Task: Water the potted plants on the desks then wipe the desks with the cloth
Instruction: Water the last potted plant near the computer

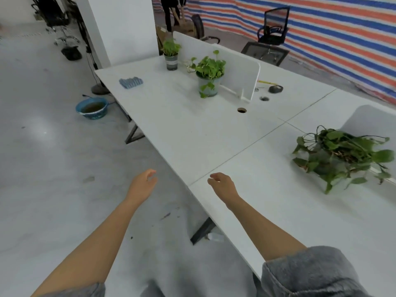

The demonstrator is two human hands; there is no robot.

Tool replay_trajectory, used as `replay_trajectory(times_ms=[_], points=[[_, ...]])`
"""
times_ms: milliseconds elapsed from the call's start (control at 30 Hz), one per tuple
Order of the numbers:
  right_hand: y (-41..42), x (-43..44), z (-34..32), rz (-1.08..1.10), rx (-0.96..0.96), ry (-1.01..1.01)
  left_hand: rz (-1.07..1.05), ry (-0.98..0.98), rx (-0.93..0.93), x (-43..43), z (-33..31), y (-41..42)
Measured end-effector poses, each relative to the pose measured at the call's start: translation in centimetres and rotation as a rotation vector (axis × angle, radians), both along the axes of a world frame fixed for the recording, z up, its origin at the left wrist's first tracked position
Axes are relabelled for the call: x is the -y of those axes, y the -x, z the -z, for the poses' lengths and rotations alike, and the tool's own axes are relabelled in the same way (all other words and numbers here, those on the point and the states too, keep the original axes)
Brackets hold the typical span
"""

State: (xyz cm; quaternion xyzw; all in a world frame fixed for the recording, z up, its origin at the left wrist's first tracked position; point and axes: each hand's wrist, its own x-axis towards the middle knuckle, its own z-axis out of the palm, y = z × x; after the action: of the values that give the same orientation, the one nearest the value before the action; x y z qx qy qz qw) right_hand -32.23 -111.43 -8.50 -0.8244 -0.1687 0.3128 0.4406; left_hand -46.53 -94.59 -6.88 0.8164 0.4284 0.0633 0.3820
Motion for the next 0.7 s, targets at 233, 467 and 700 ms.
replay_trajectory(times_ms=[233, 467, 700], points=[[-3.7, -15.1, 0.7, 0.087, 0.031, -0.006, 0.039, -0.006, 0.015, -16.9, 1.7, -4.4], [-5.6, -29.6, -0.1, 0.193, 0.014, -0.010, 0.130, 0.002, 0.017, -34.5, 0.7, -8.5], [-10.4, -38.9, 0.5, 0.266, 0.000, 0.052, 0.222, 0.043, -0.001, -44.4, 2.5, -15.7]])
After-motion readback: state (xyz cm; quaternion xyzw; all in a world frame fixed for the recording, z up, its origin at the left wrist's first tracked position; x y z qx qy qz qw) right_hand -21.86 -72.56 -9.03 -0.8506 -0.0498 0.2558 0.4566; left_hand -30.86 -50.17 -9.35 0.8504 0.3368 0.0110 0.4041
